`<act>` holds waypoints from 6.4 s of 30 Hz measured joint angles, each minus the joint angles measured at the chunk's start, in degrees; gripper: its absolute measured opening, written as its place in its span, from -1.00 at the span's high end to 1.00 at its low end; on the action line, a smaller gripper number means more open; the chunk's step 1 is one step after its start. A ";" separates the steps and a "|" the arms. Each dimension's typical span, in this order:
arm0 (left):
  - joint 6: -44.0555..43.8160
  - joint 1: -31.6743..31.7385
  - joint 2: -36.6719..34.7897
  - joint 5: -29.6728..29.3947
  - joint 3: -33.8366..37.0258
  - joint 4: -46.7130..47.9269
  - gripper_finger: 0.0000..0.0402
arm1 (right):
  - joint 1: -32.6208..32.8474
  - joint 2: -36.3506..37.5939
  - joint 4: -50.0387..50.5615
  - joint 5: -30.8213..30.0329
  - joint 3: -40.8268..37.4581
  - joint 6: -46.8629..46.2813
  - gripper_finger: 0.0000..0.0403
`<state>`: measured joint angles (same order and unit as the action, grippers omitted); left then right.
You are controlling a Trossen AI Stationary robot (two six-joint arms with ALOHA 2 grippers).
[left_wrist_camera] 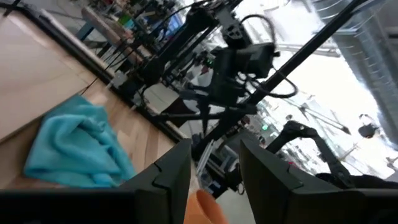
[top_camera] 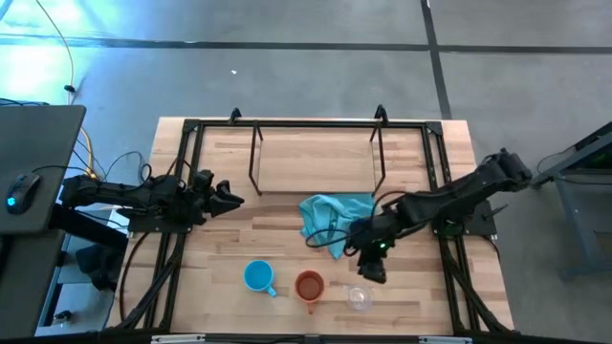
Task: Stack small to large cups/mugs on shelf
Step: Put the transparent mug on the shelf
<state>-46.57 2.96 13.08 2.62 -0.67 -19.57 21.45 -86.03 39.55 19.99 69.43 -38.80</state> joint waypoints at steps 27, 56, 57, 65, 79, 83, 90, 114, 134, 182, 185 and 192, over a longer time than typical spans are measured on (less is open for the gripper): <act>2.82 0.00 -0.04 2.78 0.00 4.82 0.38 | 3.58 -13.43 -14.56 -4.49 -0.04 -19.85 0.38; 2.80 0.00 -0.04 3.00 0.00 4.78 0.38 | 5.71 -13.50 -11.09 -7.55 -0.04 -17.84 0.38; 2.80 0.01 -0.04 2.99 0.00 4.78 0.38 | 5.94 -13.52 -11.14 -8.03 -0.04 -17.88 0.38; 2.80 0.00 -0.02 2.99 0.00 4.78 0.38 | 6.74 -15.51 -13.32 -9.45 -0.04 -17.87 0.38; 1.70 0.00 -0.02 2.99 0.00 4.76 0.38 | 7.63 -16.49 -9.41 -8.77 -0.04 -17.90 0.38; 1.70 0.00 -0.02 2.99 0.00 4.76 0.38 | 7.87 -16.49 -9.05 -8.84 -0.04 -17.91 0.38; 1.29 0.00 -0.02 2.99 0.00 4.78 0.38 | 7.87 -16.49 -7.20 -8.87 -0.04 -17.77 0.44; 1.25 0.00 -0.02 2.96 0.00 4.76 0.38 | 5.11 -16.27 -3.99 -9.01 0.08 -12.77 0.97; 1.27 0.00 -0.04 2.72 0.00 4.76 0.38 | 1.77 -11.10 2.65 -15.20 -0.15 -7.56 0.98; 1.73 0.01 -0.04 -6.47 -0.01 0.72 0.38 | -27.21 -11.09 34.54 -21.90 26.34 76.32 0.98; 1.73 0.00 -0.02 -6.81 0.00 0.14 0.38 | -28.98 -11.09 33.79 -20.55 26.34 80.91 0.98; 1.76 0.00 -0.04 -7.60 0.00 -0.12 0.38 | -32.90 -11.09 33.55 -18.94 26.32 91.66 0.98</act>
<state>-44.81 2.96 13.04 -4.98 -0.67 -19.68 -11.45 -97.12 73.10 1.05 95.74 52.86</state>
